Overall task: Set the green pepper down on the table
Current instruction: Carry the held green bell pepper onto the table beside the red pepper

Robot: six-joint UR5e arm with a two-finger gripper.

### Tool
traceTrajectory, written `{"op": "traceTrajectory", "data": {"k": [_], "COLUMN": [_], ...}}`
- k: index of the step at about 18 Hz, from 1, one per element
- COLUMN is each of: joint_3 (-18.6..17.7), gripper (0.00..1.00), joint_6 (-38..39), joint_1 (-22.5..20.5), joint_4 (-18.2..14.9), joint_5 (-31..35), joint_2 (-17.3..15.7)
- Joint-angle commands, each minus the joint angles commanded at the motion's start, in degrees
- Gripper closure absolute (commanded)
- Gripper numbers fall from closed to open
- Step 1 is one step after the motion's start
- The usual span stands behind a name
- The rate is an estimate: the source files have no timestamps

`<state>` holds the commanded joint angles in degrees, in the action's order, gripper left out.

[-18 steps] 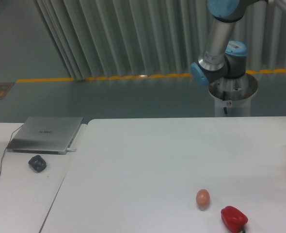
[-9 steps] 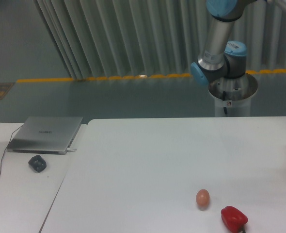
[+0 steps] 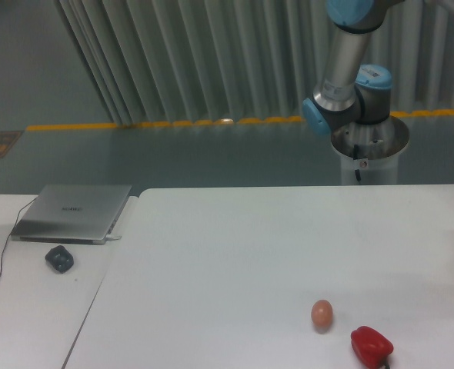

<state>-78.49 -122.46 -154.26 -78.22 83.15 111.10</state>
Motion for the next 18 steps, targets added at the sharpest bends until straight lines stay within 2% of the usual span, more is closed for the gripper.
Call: {"op": "traceTrajectory", "data": {"k": [8,10,15,18], "joint_3": [-0.26,-0.61,-2.19,-4.03], "gripper": [0.61,0.61,0.61,0.61], "joint_6": [22.51,26.47,28.77,30.52], "joint_1": [4.84,6.50,9.06,11.86], "joint_4": [0.70,2.63,5.18,7.90], "joint_5": [-5.80,-5.71,-3.70,3.05], "joint_2": [0.09,0.26,0.61,0.88]}}
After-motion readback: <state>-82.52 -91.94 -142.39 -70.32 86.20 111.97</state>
